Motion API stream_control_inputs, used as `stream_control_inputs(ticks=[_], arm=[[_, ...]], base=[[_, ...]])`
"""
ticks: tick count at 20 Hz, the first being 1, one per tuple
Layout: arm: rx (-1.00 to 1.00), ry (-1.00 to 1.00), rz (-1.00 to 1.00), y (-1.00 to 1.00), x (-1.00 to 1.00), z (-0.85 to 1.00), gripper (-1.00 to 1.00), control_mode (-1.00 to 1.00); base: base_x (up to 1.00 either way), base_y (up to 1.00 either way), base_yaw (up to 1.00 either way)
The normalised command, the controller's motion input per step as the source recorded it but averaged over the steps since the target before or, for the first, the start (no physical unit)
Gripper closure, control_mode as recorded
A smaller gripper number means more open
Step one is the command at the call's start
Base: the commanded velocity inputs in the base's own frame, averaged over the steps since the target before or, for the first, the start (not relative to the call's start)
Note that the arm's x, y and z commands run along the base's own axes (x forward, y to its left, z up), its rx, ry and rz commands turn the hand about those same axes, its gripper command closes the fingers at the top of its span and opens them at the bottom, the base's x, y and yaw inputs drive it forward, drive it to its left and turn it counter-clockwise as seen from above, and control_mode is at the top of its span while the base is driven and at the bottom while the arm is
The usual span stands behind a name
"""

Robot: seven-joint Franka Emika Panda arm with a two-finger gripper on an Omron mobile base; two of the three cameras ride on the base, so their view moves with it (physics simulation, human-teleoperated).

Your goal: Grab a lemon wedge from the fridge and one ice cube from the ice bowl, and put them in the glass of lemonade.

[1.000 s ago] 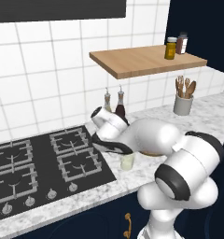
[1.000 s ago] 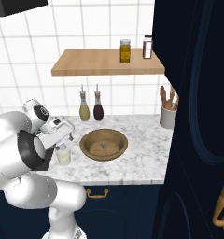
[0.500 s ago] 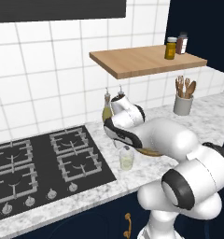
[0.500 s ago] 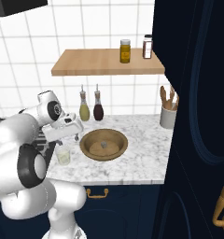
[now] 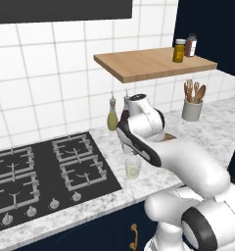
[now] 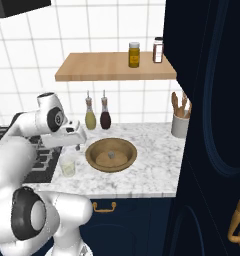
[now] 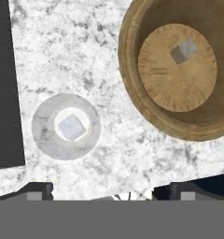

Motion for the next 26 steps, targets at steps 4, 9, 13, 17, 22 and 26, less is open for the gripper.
stream_control_inputs(ticks=[4, 9, 13, 17, 22, 26], arm=[[0.22, -0.5, -0.01, -0.61, -1.0, 0.59, -1.0, -1.0], [0.15, -0.34, -0.03, -0.7, -0.99, 0.32, -1.0, -1.0], [0.02, -0.26, 0.0, -0.39, -0.92, 0.12, -1.0, -1.0], [0.0, -0.06, 0.0, -0.06, -0.24, 0.0, -1.0, 1.0], [0.0, 0.0, 0.0, 0.0, 0.0, 0.0, -1.0, 1.0], [0.0, 0.0, 0.0, 0.0, 0.0, 0.0, -1.0, 1.0]], base=[[0.0, 0.0, 0.0], [0.0, 0.0, 0.0], [0.0, 0.0, 0.0], [-0.75, -0.01, 0.0], [-1.0, 0.13, -0.11], [-1.0, 0.0, -0.51]])
